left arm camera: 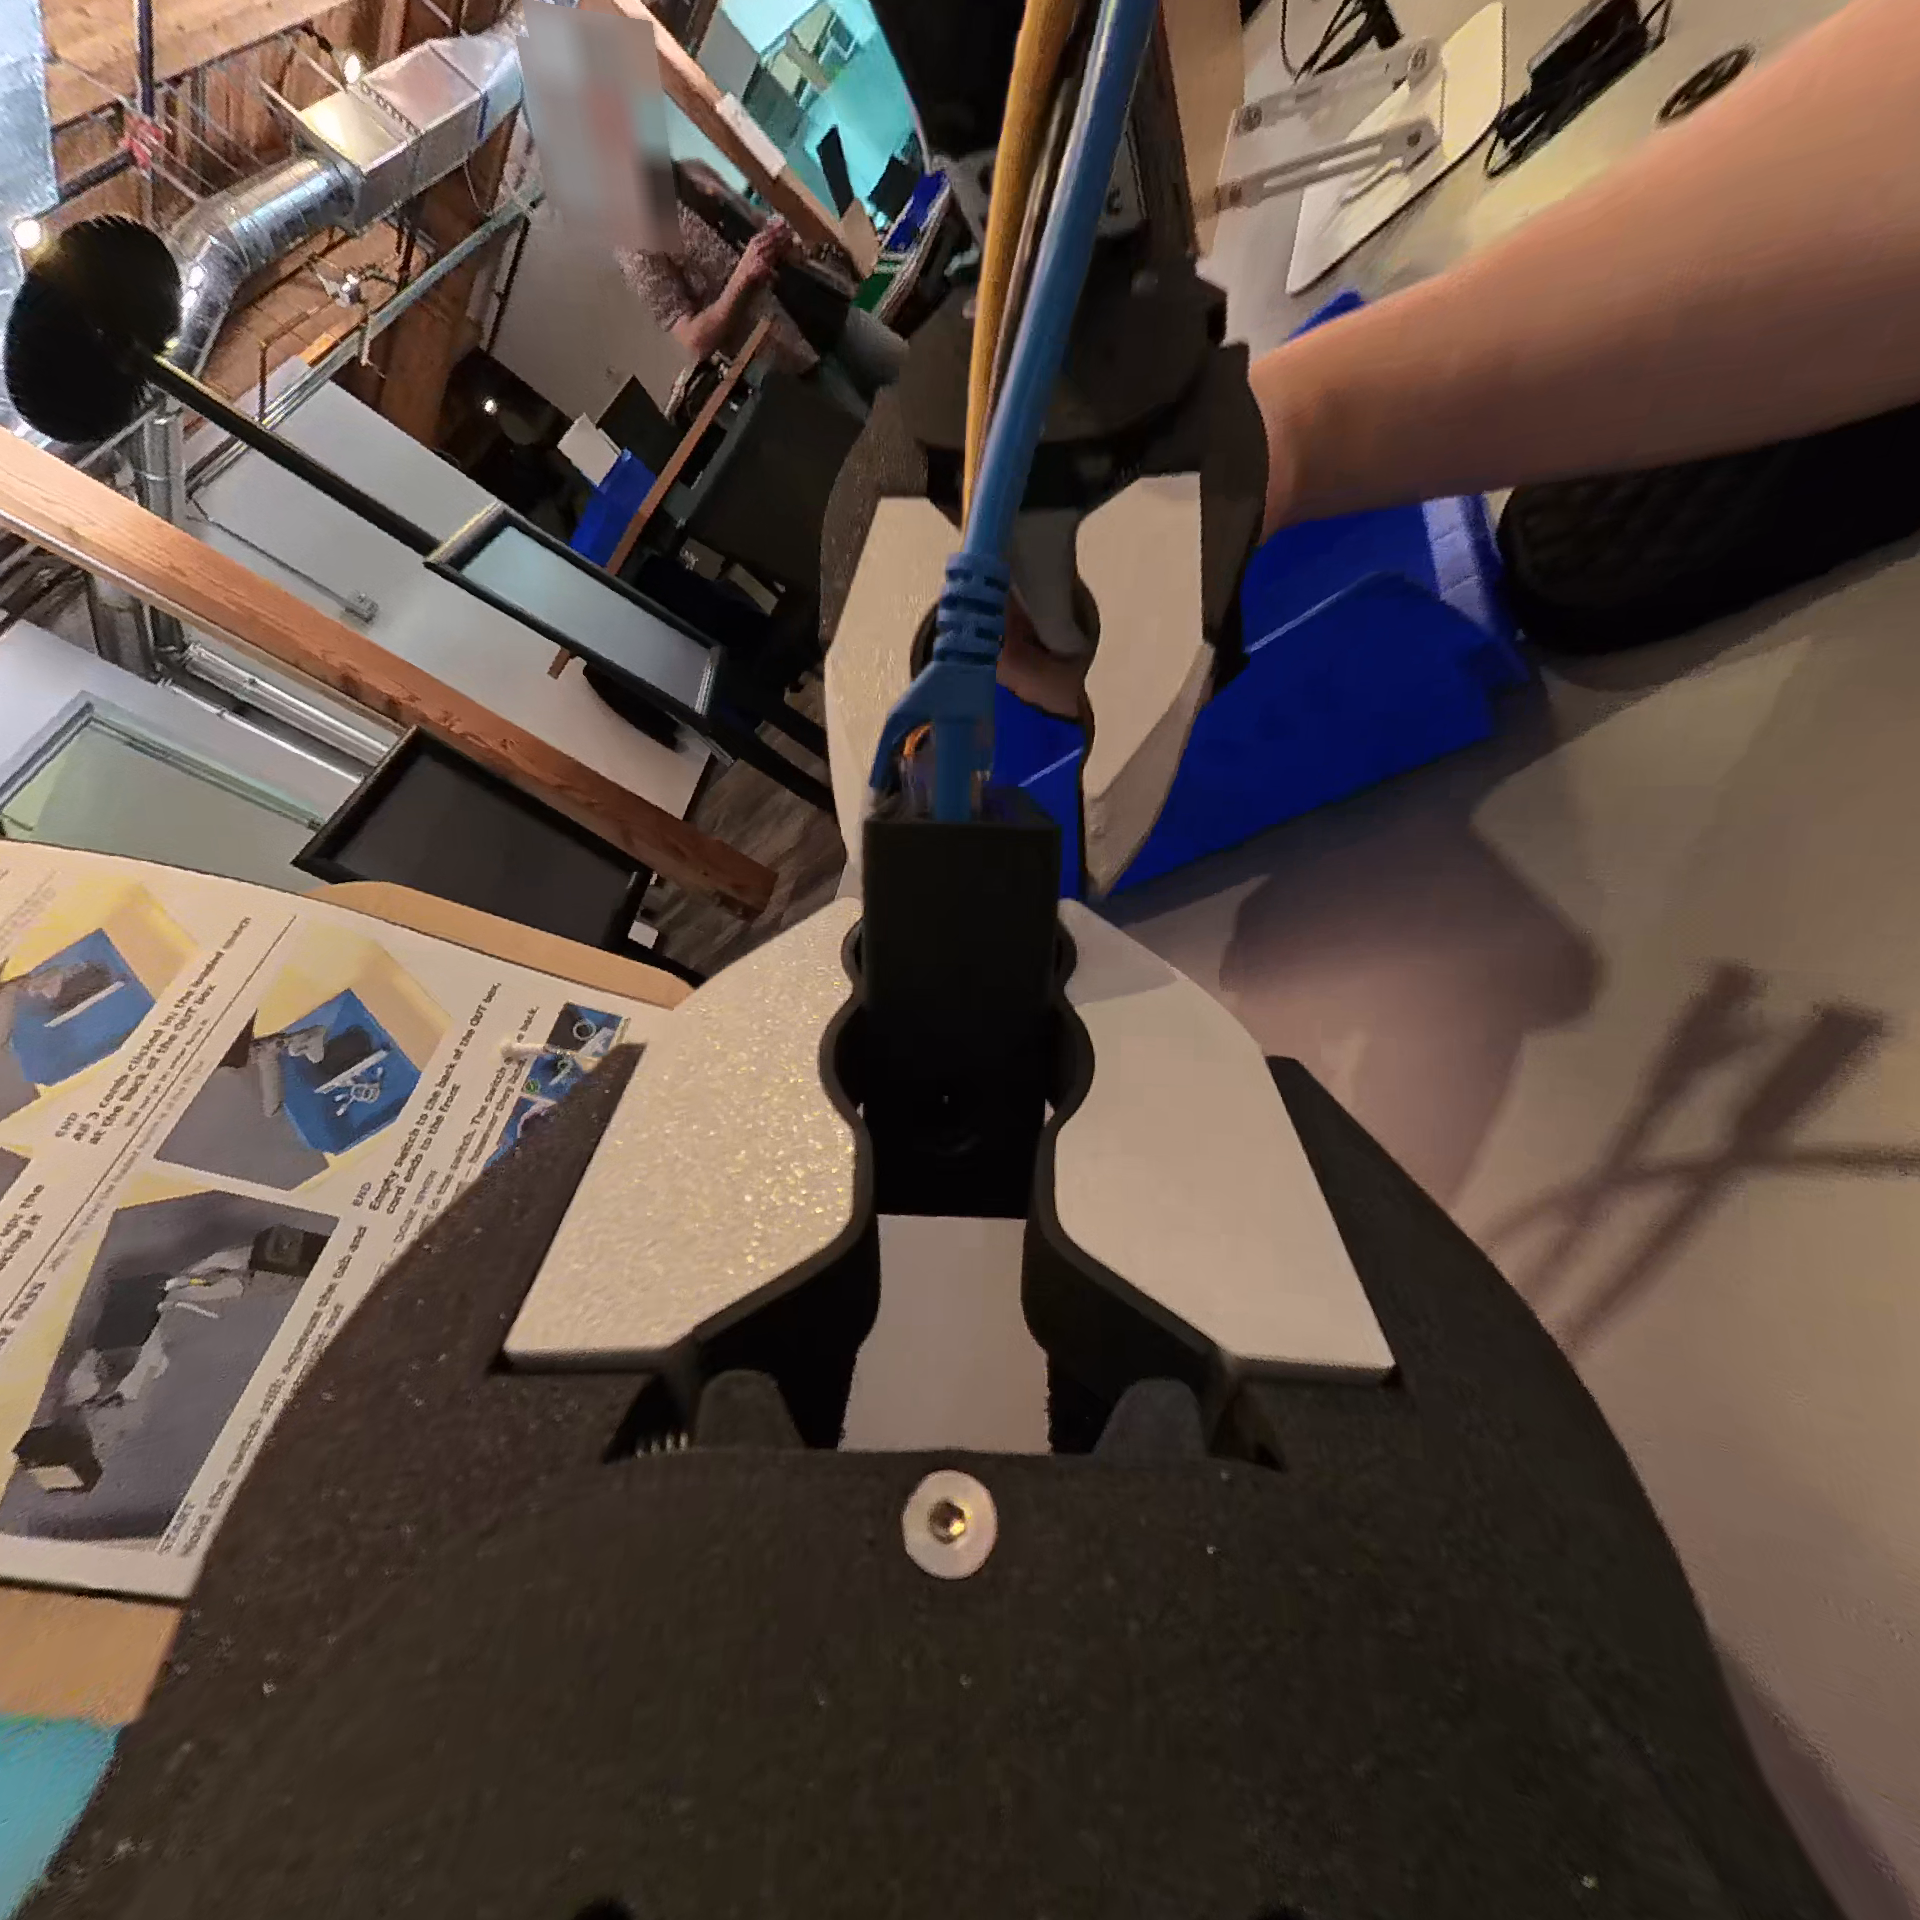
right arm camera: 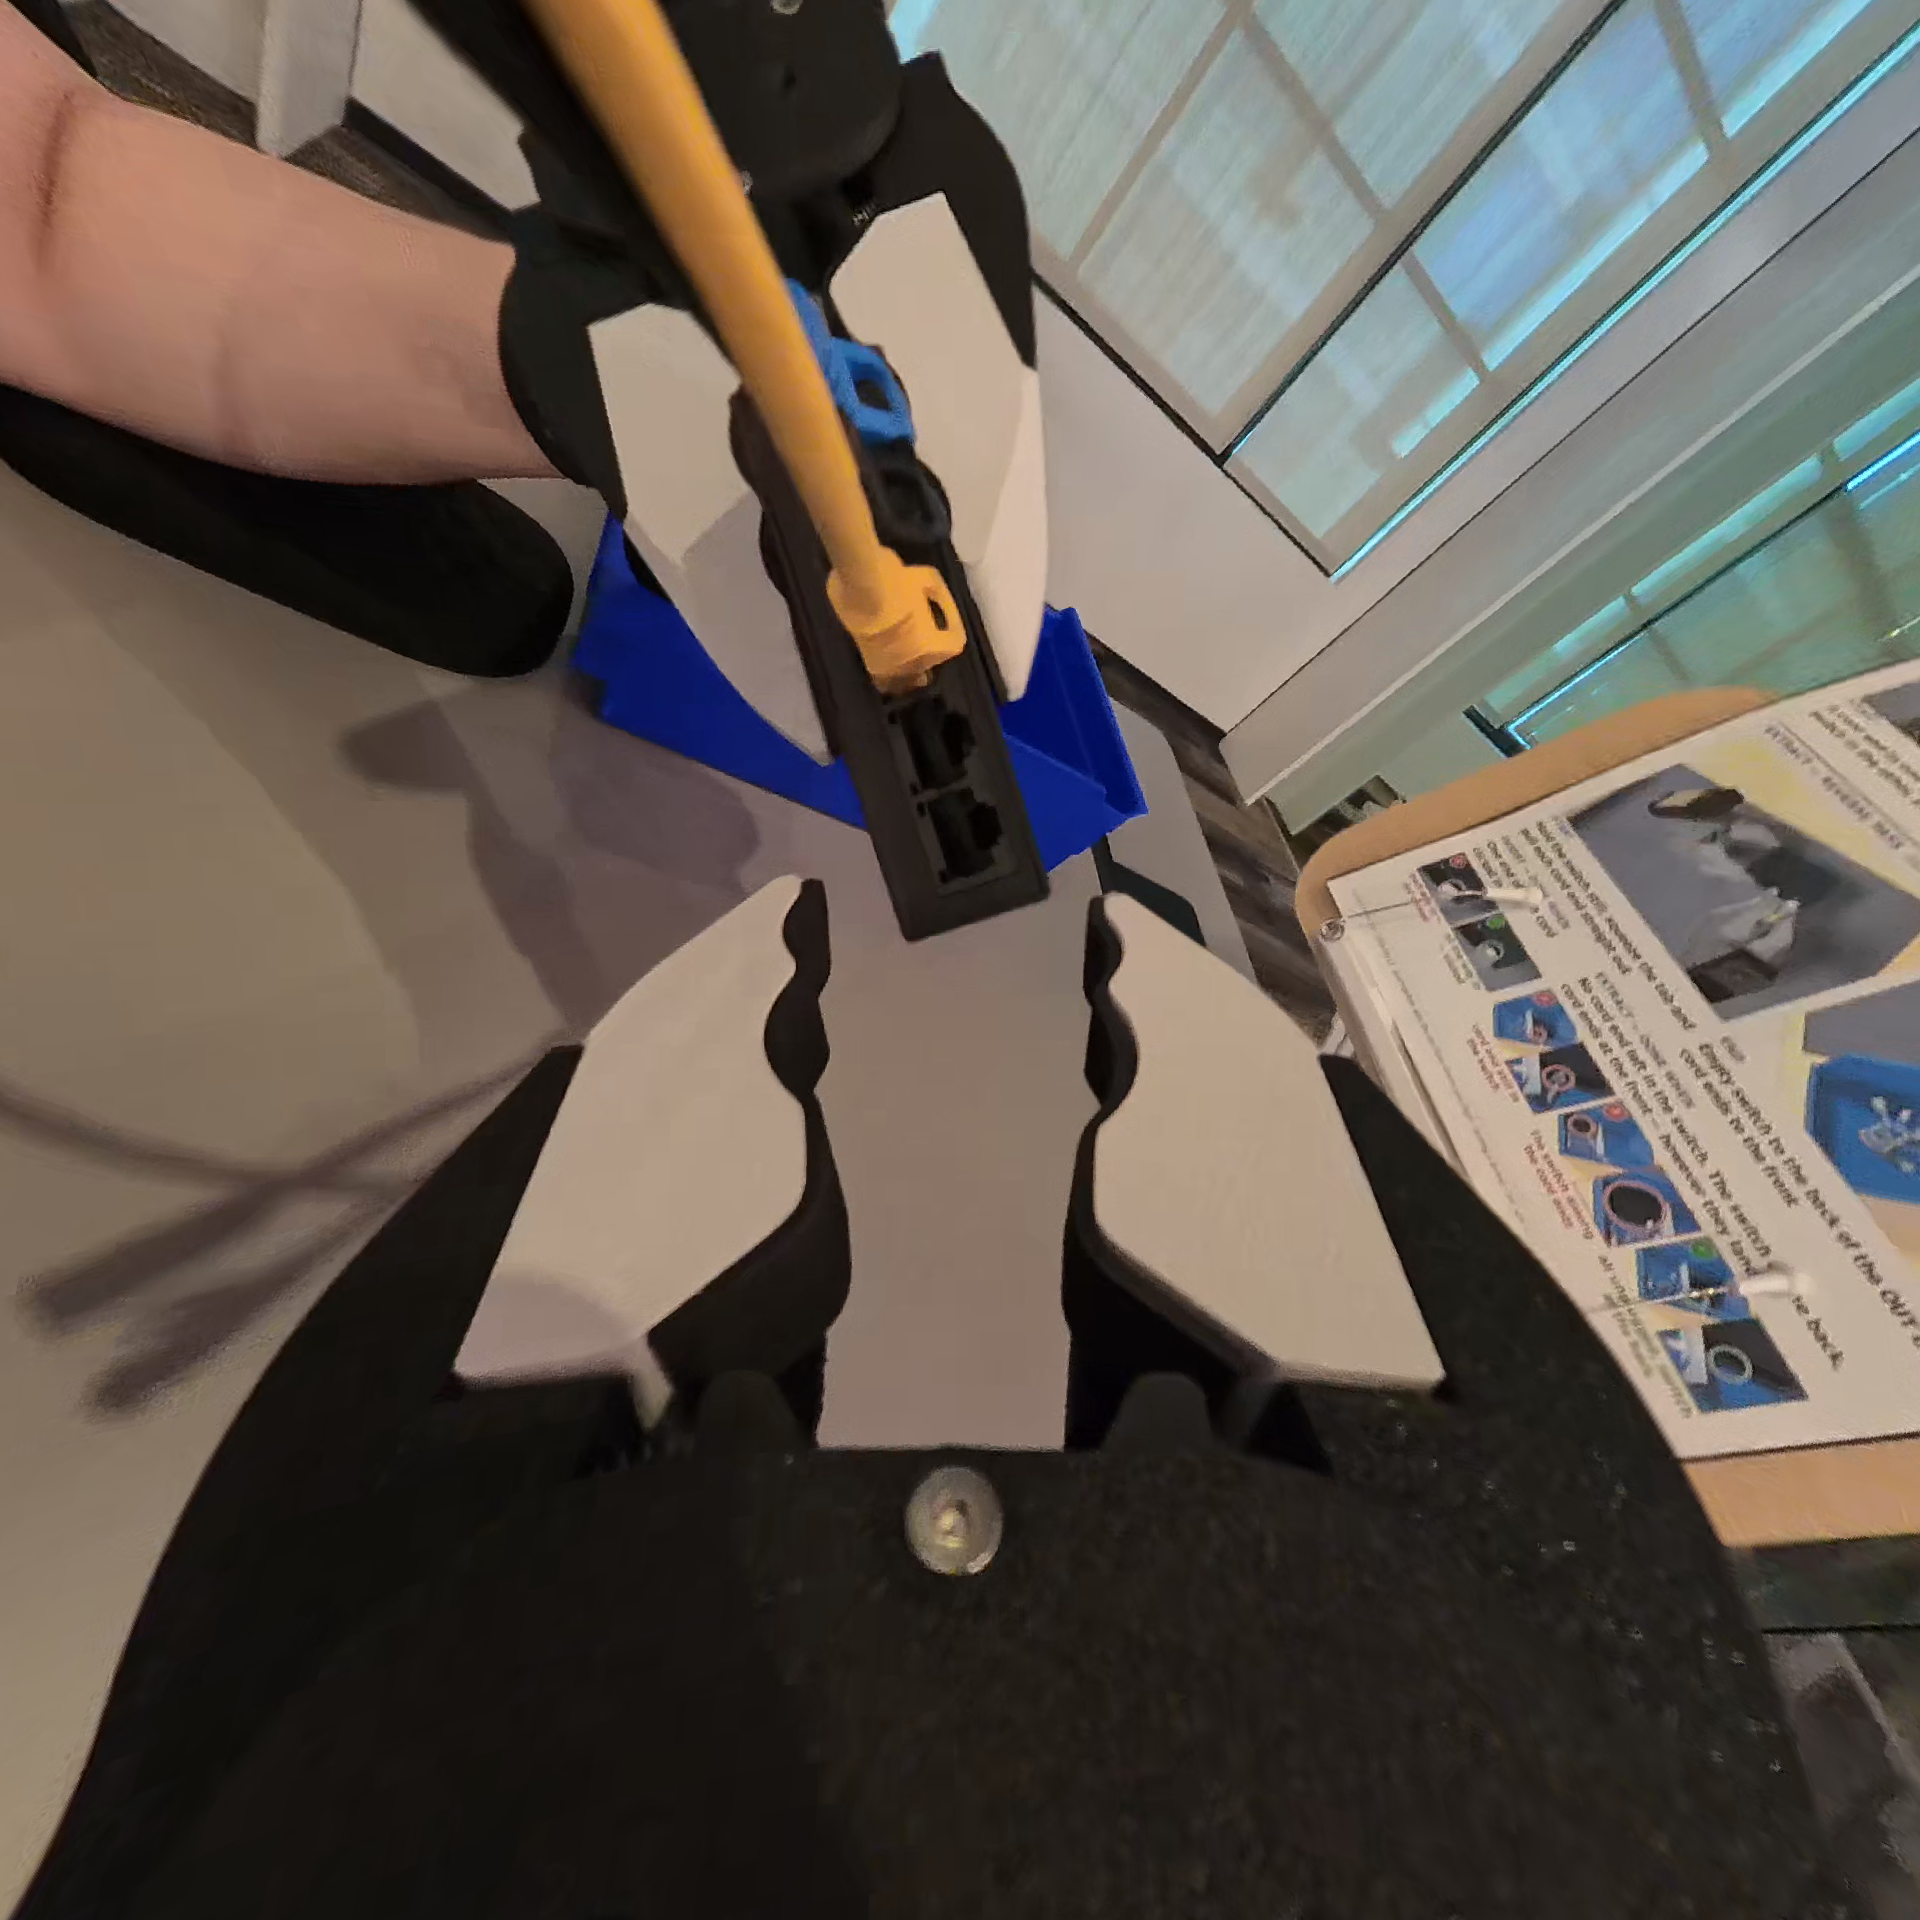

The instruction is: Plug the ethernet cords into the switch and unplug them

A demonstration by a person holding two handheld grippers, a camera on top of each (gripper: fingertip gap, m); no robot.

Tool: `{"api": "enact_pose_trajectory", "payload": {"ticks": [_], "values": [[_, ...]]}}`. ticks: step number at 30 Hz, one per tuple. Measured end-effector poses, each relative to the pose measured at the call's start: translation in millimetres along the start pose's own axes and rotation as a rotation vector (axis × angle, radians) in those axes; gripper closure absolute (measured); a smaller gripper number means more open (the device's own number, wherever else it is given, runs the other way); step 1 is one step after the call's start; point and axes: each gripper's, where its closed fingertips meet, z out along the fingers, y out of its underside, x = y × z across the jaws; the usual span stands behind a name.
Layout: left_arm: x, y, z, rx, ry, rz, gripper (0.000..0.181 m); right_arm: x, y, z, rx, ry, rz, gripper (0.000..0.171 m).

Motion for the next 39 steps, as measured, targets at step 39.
{"api": "enact_pose_trajectory", "payload": {"ticks": [39], "values": [[7.7, -3.6, 3.8, 0.039, 0.034, -0.06, 0.152, -8.9, -12.0, -2.3, -0.104, -0.037, -0.054, 0.145]]}}
